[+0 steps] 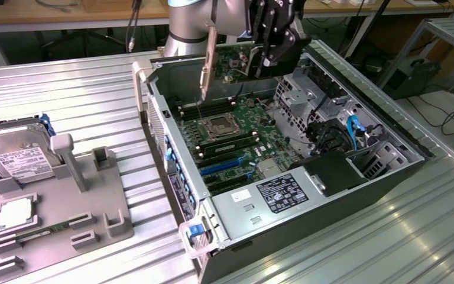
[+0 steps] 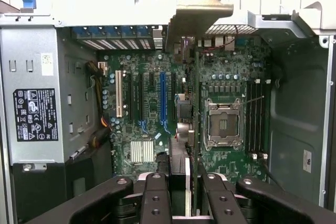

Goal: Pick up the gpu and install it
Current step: 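Insert the gpu into the slot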

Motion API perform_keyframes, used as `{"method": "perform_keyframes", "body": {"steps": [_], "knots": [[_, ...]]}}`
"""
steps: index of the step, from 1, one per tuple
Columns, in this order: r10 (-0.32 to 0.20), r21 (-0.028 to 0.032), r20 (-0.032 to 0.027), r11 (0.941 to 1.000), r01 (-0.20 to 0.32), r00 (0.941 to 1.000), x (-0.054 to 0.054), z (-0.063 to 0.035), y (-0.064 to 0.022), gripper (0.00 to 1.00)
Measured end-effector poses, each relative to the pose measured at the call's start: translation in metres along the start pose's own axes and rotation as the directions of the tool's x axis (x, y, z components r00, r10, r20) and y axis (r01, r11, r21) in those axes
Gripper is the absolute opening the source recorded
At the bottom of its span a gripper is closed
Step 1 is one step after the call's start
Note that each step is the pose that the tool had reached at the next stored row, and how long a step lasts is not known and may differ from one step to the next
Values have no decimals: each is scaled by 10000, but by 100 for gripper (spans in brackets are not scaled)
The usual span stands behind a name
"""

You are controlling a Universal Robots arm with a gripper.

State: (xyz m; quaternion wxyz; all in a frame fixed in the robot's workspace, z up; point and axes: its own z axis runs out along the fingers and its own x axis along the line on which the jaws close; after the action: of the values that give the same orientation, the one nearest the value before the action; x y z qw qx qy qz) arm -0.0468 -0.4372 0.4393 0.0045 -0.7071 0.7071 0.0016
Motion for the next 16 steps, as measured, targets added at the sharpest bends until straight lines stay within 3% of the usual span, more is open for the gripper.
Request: {"method": "perform_keyframes", "body": {"steps": [6, 12, 16], "knots": [[-436, 3, 5, 9990, 436, 9990, 0, 8, -1, 28], [-467, 207, -6, 9987, 467, 9989, 0, 55, 0, 28], [-468, 247, -8, 9986, 468, 9989, 0, 71, 0, 28]]}}
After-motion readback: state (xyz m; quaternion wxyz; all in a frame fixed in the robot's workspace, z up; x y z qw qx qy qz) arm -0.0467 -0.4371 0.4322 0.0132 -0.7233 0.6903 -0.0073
